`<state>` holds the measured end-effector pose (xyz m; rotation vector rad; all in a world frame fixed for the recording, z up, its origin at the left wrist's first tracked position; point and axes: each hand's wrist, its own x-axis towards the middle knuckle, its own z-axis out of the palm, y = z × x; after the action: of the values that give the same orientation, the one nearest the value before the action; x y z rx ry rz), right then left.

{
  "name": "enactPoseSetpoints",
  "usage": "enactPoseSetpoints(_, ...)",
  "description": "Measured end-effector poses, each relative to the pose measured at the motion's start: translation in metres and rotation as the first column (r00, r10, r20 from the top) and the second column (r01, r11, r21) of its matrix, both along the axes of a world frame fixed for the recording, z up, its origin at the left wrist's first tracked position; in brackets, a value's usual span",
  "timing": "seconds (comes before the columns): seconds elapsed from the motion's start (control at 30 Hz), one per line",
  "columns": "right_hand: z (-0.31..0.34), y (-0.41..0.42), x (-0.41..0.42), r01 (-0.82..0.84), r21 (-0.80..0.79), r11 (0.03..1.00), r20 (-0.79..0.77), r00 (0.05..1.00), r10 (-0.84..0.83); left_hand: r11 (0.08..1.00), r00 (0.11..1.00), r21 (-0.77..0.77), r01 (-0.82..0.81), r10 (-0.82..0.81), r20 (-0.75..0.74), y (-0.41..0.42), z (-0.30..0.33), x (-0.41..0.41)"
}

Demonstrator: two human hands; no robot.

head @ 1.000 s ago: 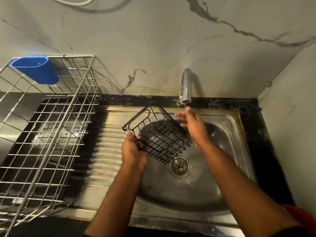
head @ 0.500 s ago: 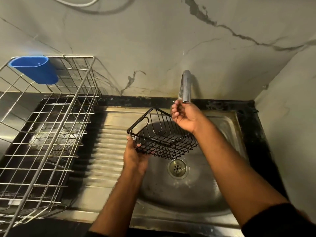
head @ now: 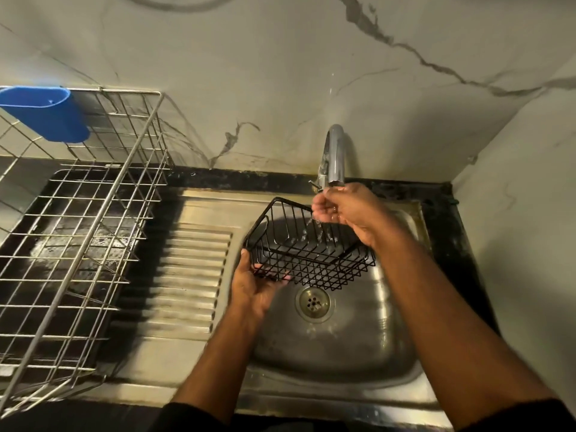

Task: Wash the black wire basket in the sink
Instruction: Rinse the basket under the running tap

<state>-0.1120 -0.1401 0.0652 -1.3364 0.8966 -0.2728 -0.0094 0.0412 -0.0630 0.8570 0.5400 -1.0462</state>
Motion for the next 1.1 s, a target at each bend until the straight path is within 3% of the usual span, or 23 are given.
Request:
enactPoseSetpoints(0.1,-0.003,-0.003,-0.01,-0.003,0.057,0.998,0.037,0.999,0.001,0.999,0.999,-0.036,-0.036,0.036,-0.004,0.0,-0.004,0.0)
enactPoseSetpoints(0.4,-0.02,-0.006,-0.027,0.131,-0.068,0.989,0.004,0.991,-0.131,0.993,0.996,-0.079,-0.087,0.085,-0.026,-0.001,-0.004,0.004)
enactPoseSetpoints(0.47,-0.023,-0.002,-0.024,0.118,-0.004,0.993,0.084,0.989,-0.118,0.991,0.994,-0.086,-0.103,0.1,-0.036,0.004,-0.005,0.007)
enactPoseSetpoints(0.57,-0.022,-0.002,-0.014,0.206,0.138,0.969,0.203,0.951,-0.231,0.985,0.989,-0.093,-0.146,0.142,-0.042,0.007,-0.015,0.013)
enactPoseSetpoints(0.67,-0.018,-0.004,-0.003,0.199,0.404,0.893,0.304,0.891,-0.337,0.983,0.988,-0.095,-0.156,0.154,-0.027,0.005,-0.013,0.012)
enactPoseSetpoints(0.73,-0.017,-0.006,0.006,0.262,0.533,0.804,0.287,0.838,-0.463,0.982,0.985,-0.086,-0.171,0.17,-0.017,0.005,-0.009,0.009)
enactPoseSetpoints(0.83,-0.013,-0.003,0.018,0.234,0.574,0.785,0.244,0.866,-0.436,0.978,0.982,-0.085,-0.189,0.188,-0.018,0.005,-0.011,0.01)
enactPoseSetpoints(0.9,-0.016,-0.006,0.027,0.269,0.635,0.725,0.251,0.815,-0.522,0.974,0.977,-0.075,-0.214,0.212,-0.032,0.007,-0.014,0.013)
enactPoseSetpoints(0.93,-0.017,-0.008,0.029,0.316,0.633,0.707,0.233,0.793,-0.563,0.971,0.974,-0.076,-0.226,0.224,-0.038,0.007,-0.013,0.013)
enactPoseSetpoints(1.03,-0.025,-0.01,0.027,0.341,0.5,0.796,0.213,0.843,-0.495,0.966,0.97,-0.086,-0.243,0.239,-0.049,0.008,-0.01,0.013)
enactPoseSetpoints(1.1,-0.029,-0.008,0.022,0.373,0.472,0.799,0.25,0.812,-0.527,0.965,0.967,-0.077,-0.251,0.248,-0.058,0.007,-0.007,0.013)
